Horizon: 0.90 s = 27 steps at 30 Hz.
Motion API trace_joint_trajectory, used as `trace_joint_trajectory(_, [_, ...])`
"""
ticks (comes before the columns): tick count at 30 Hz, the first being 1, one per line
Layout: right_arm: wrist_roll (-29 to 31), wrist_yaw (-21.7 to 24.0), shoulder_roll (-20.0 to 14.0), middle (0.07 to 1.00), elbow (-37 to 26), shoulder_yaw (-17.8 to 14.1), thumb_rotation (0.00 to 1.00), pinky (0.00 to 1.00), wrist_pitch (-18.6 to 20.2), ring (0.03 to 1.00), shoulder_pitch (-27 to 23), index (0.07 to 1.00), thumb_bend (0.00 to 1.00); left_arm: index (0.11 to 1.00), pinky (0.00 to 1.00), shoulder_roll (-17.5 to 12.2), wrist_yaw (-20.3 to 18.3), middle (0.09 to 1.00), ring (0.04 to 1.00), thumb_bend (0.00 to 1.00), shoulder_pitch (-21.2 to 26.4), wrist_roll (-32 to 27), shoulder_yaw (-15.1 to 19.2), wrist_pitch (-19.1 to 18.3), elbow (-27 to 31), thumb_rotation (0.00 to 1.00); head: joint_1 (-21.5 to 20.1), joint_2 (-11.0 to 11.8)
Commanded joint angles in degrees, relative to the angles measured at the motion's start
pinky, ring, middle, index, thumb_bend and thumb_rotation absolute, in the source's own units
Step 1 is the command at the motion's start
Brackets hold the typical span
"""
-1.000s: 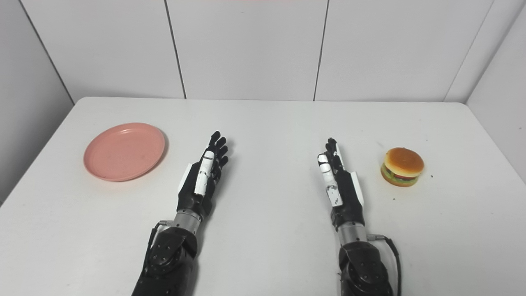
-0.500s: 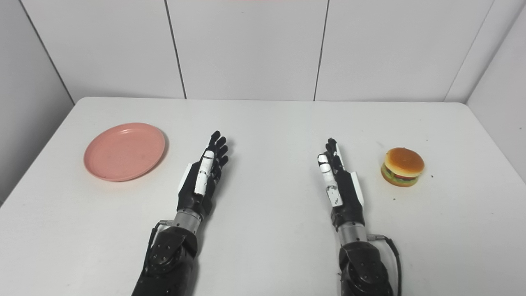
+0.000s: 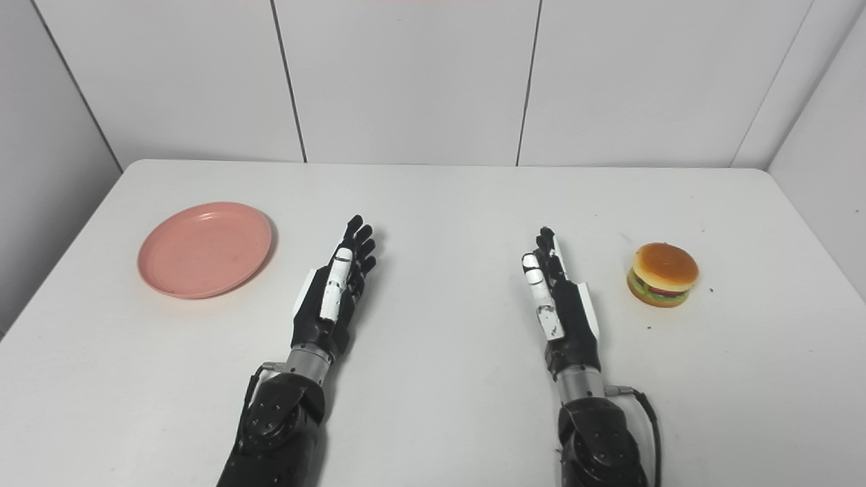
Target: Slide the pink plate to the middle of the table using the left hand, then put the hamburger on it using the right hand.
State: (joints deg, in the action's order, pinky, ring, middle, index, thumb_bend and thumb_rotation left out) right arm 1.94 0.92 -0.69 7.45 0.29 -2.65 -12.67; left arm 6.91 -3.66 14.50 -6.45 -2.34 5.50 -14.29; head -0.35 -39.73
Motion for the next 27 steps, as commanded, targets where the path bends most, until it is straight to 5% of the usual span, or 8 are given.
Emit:
trace_joint_trajectory(1, [0.18,0.20,-0.02,1.000,-1.63,-0.20,0.90,0.99,-0.42,0.996,-1.66,1.000,0.56,1.000,1.00,-0.31,-0.47,1.000,1.000,0.37,-0.31,0.45,-0.34,0.50,0.23,1.00,0.07,-0.07])
trace_joint_trajectory(27, [0.51,0.12,0.12,1.000,-1.48,-0.33,0.91,0.99,-0.56,0.992,-1.61,1.000,0.55,1.000,1.00,-0.28,-0.51,1.000,1.000,0.37,-0.25,0.47,-0.21,0.76,0.08,1.00,-0.02,-0.08])
